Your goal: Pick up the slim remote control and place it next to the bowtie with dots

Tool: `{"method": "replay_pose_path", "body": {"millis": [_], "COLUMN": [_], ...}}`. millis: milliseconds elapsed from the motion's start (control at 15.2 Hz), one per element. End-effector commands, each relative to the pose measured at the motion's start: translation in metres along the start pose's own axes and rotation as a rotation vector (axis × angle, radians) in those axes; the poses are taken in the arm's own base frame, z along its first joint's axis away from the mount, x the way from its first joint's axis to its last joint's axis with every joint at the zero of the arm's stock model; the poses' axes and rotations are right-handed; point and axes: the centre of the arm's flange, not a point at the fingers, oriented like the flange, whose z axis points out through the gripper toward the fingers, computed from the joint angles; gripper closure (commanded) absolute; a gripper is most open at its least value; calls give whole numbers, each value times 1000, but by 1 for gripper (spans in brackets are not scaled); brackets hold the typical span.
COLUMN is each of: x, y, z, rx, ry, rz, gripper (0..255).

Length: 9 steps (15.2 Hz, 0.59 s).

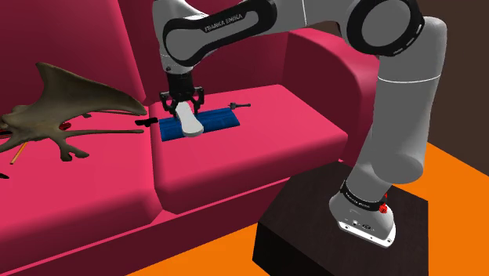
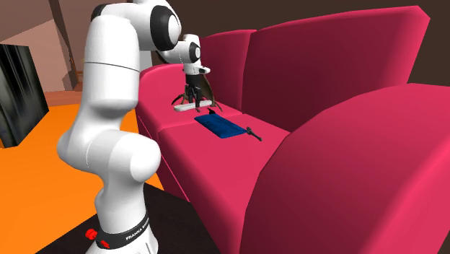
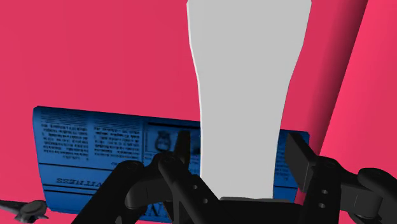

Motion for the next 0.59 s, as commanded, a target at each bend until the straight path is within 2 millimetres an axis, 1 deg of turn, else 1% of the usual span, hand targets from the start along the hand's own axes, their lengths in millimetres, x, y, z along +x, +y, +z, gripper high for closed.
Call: {"method": "replay_pose_path", "body": {"millis": [0,132,198,528], "x": [-3,-7,-8,-9], "y": [-25,-51,-58,-58], "z": [-1,-1,-1,25], "rx": [0,0,0,0], "ry": [1,1,1,1], "rz": [1,1,1,1], "gripper": [255,255,255,255]}}
